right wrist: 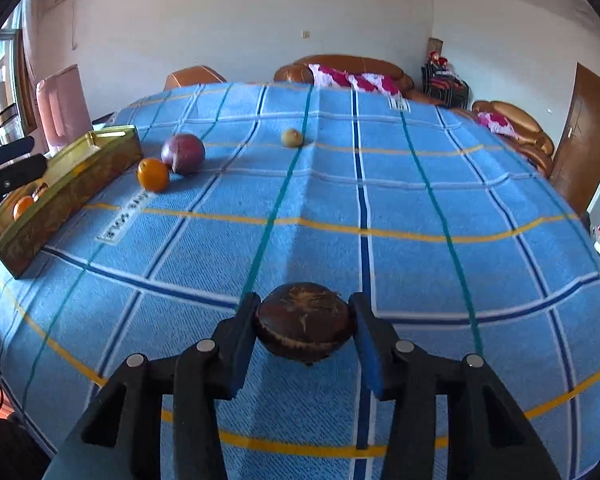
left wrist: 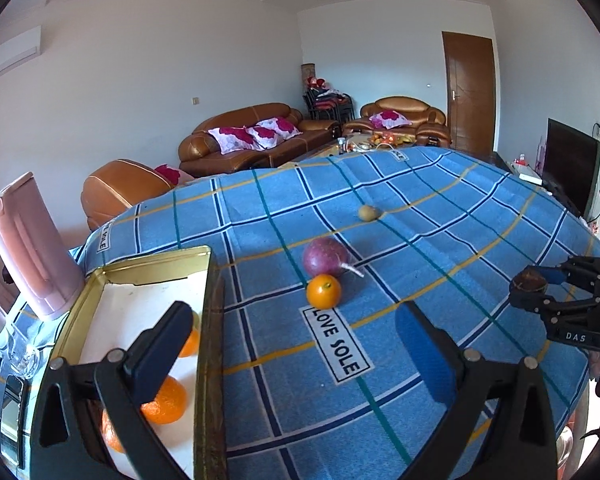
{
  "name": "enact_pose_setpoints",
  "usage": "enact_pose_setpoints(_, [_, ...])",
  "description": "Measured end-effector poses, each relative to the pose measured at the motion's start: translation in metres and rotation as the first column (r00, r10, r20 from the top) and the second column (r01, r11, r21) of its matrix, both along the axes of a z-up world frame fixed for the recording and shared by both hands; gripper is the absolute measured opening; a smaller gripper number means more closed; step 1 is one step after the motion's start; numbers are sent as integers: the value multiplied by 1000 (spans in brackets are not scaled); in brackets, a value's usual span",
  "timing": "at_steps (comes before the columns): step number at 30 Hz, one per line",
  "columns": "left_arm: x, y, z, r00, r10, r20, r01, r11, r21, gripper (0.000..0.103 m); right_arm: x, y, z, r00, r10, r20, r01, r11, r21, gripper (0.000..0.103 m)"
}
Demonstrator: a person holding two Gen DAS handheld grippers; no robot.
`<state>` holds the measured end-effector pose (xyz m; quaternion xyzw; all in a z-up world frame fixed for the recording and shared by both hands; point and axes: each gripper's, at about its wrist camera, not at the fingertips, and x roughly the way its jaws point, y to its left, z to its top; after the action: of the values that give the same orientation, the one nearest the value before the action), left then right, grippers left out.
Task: Organize fruits
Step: 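Move both tools back to the tablecloth while the right tool grasps a dark mangosteen, then grasp a small orange with the left tool while the right tool lifts the mangosteen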
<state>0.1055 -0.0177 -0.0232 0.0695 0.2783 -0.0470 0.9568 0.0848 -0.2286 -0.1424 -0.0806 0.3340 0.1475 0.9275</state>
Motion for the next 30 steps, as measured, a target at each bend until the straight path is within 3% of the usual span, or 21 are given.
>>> enact_pose_setpoints(4, [24,-7,-3,999,31,-10,-31,999,11,103,4,20,28,997,31,68,-33,999,21,47])
enact_pose_setpoints(8, [54,-12,-20,996,47,-70,-47,999,-6,101,20,48,41,994,57,96,-60,998,25,47])
enact_pose_setpoints(16, [97,-21,-53,980,27,-197,-35,999,-34,74,63,85,31,996,6,93,-10,999,36,47])
enact_pose_setpoints(27, [116,-14,-74,962,3,-272,-31,995,-97,60,79,93,11,998,-11,66,7,998,58,47])
enact_pose_setpoints(29, [119,-17,-76,958,-14,-285,-16,995,-102,51,81,96,10,998,-2,55,-1,998,59,48])
enact_pose_setpoints(30, [120,-17,-77,955,-29,-295,-3,994,-109,39,82,96,9,998,1,55,-4,998,59,48])
